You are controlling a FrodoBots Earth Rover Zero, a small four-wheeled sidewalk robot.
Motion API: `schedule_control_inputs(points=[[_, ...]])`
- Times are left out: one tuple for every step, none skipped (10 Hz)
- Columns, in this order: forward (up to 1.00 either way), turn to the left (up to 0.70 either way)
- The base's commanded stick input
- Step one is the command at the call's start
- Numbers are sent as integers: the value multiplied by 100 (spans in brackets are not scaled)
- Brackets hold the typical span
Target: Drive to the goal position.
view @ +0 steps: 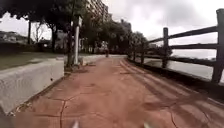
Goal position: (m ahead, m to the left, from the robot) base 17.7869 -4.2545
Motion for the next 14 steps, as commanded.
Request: schedule_control_inputs(points=[[70, 0], [70, 0], [70, 0], [70, 0], [70, 0], [70, 0], [70, 0], [70, 0], [70, 0], [70, 0], [70, 0], [70, 0], [70, 0], [70, 0]])
